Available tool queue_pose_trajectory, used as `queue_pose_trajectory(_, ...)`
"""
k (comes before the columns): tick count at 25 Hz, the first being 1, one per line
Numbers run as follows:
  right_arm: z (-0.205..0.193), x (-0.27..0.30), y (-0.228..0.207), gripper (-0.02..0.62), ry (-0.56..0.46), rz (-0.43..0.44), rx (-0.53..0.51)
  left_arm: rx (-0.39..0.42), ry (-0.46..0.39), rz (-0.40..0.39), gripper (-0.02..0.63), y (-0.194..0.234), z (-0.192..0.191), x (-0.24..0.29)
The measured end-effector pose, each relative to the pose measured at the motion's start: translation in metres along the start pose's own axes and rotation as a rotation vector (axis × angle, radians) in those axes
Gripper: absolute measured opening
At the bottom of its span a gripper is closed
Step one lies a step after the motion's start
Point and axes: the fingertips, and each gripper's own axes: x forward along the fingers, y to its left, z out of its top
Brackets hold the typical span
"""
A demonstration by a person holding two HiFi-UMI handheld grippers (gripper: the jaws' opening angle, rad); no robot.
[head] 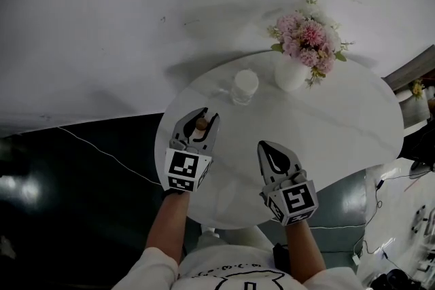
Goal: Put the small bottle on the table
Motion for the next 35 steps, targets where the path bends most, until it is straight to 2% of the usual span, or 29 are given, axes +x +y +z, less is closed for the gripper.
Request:
queue_pose_trajectory(11,-0.016,0.005,-0.008,-0.009,0.024,-0.012,0.046,0.002,0.057,-0.052,0.106,-0.017,-0.021,0.039)
queue_pose_trajectory(18,-0.024,0.005,-0.009,-0.009,0.041,-0.008,0.056,0.033,0.103,-0.080,0.107,-0.029,-0.037,0.055)
queue_pose_trajectory(35,-0.039,-0.003,-0.011,-0.008,0.071,-0.016,0.066,0.098,0.158,-0.112,0.112,-0.046,-0.055,0.067)
